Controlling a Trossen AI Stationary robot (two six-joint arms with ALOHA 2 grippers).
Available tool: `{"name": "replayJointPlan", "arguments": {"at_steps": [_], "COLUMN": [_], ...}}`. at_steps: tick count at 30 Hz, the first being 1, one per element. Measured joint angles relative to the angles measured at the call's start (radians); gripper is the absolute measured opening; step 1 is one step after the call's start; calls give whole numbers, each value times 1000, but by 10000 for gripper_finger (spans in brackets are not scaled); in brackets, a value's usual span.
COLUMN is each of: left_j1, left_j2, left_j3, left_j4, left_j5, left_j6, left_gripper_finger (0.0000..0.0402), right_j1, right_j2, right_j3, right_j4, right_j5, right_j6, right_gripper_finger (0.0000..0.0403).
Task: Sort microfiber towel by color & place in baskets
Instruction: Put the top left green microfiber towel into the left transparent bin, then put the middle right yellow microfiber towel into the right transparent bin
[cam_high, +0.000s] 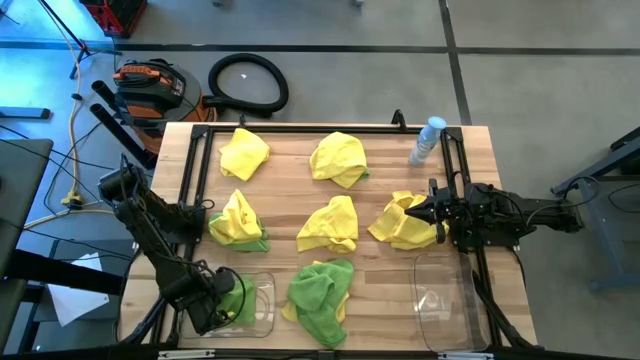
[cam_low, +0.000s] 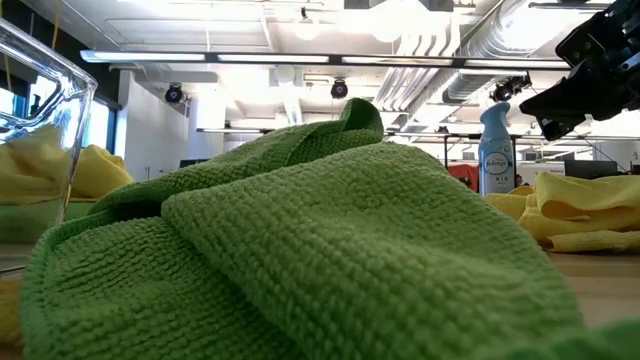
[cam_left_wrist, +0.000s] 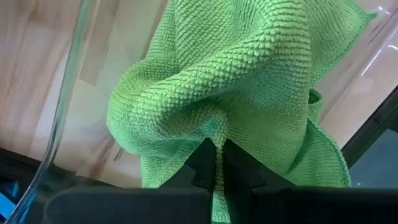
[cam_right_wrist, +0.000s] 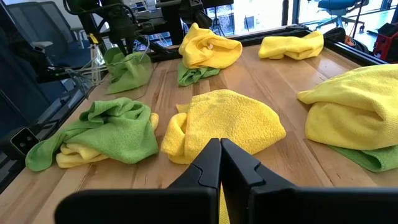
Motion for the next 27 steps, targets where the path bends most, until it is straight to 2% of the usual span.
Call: {"name": "replayJointPlan", "arguments": {"at_steps": [8, 13, 27], "left_j1": [1, 5, 5], "left_j2": [-7, -57, -295], "left_j3": [0, 0, 0], "left_j4": [0, -1, -7], "left_j5": [1, 26, 10], "left_j6": [26, 43, -25], "left_gripper_finger": [99, 141, 152], "right_j1": [0, 0, 0], "right_j2": [0, 0, 0], "right_j3": [0, 0, 0], "right_j4": [0, 0, 0], "right_j5": [0, 0, 0], "right_j6": [0, 0, 0], "right_gripper_finger": [0, 0, 0]}}
